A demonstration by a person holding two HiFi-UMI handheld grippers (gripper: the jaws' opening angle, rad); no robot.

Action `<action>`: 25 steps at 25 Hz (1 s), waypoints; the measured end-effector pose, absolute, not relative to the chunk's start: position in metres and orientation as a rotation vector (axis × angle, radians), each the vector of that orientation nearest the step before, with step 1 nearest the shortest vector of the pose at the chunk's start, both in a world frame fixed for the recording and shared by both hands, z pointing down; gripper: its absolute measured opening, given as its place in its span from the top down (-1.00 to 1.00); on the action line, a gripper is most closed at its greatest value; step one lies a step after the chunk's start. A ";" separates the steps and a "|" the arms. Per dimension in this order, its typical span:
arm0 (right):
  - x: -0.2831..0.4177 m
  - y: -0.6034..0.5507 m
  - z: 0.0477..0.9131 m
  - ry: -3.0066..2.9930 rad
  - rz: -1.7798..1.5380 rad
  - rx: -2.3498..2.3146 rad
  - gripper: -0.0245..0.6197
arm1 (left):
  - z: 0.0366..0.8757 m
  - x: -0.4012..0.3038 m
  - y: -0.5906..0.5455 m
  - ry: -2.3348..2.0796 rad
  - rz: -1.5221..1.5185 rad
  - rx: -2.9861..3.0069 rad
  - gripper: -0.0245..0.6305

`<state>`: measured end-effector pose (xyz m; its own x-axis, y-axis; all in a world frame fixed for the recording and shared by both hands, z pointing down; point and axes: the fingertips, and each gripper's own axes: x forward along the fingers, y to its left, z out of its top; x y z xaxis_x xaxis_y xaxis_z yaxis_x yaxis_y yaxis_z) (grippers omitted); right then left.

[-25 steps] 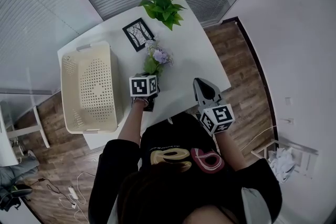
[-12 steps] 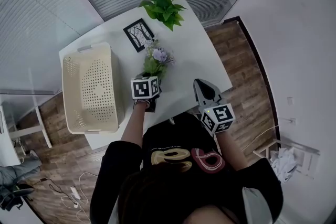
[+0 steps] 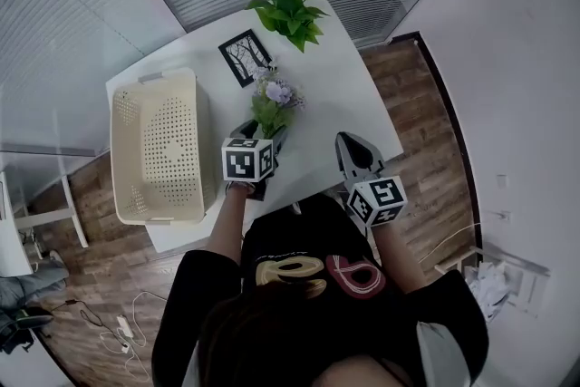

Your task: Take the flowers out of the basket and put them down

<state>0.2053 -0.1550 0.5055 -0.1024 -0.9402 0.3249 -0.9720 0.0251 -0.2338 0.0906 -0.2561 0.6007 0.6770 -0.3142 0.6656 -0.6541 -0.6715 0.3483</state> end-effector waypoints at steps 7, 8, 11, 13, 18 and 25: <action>0.204 -0.161 0.502 -2.212 0.611 2.031 0.89 | 0.550 0.079 -0.251 -0.777 0.580 2.422 0.00; 0.204 -0.162 0.501 -2.212 0.607 2.031 0.89 | 0.542 0.077 -0.250 -0.775 0.546 2.434 0.00; 0.199 -0.167 0.499 -2.230 0.588 2.019 0.89 | 0.517 0.065 -0.250 -0.848 0.466 2.481 0.00; 0.194 -0.174 0.498 -2.255 0.574 1.999 0.89 | 0.501 0.055 -0.254 -0.913 0.411 2.505 0.00; 0.180 -0.182 0.493 -2.302 0.541 1.946 0.89 | 0.477 0.032 -0.248 -1.009 0.311 2.516 0.00; 0.160 -0.189 0.488 -2.334 0.493 1.897 0.89 | 0.469 -0.011 -0.224 -1.130 0.230 2.485 0.03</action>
